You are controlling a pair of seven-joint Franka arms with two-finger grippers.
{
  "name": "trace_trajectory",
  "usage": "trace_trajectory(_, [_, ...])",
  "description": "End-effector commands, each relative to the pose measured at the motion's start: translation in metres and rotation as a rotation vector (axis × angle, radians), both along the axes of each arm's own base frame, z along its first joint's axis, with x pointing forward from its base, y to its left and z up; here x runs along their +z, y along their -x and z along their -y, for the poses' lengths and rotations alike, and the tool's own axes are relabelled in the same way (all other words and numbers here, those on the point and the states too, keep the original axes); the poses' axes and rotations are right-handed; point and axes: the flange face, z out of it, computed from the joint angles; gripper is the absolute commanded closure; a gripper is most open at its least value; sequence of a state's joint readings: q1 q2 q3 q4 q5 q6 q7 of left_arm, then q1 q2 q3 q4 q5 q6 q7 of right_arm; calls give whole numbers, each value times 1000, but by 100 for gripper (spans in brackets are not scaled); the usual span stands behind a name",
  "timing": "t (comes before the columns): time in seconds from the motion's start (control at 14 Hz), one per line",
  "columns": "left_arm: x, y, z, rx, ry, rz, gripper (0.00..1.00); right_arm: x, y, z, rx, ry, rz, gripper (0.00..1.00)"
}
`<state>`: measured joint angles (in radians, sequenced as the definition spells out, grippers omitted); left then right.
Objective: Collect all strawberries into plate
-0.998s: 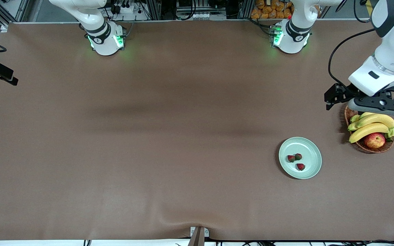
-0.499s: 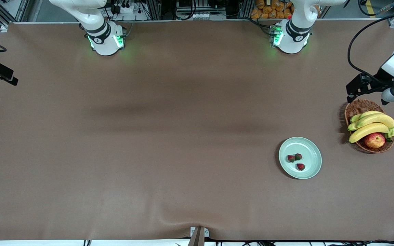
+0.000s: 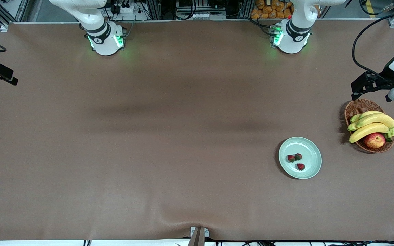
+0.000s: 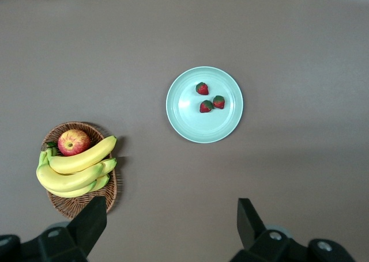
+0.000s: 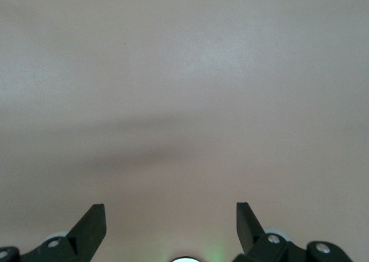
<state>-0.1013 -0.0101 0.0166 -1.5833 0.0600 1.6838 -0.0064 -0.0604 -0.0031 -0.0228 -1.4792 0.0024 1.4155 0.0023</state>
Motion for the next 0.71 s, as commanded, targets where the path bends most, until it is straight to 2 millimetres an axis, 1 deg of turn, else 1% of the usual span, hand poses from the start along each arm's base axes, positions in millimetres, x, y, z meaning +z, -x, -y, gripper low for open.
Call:
trace_trajectory(0.0, [15, 6, -1, 33, 29, 7, 0, 5, 4, -1, 2, -4, 1, 0])
trace_trajectory(0.64, [13, 6, 2, 26, 29, -6, 0, 5, 4, -1, 2, -4, 1, 0])
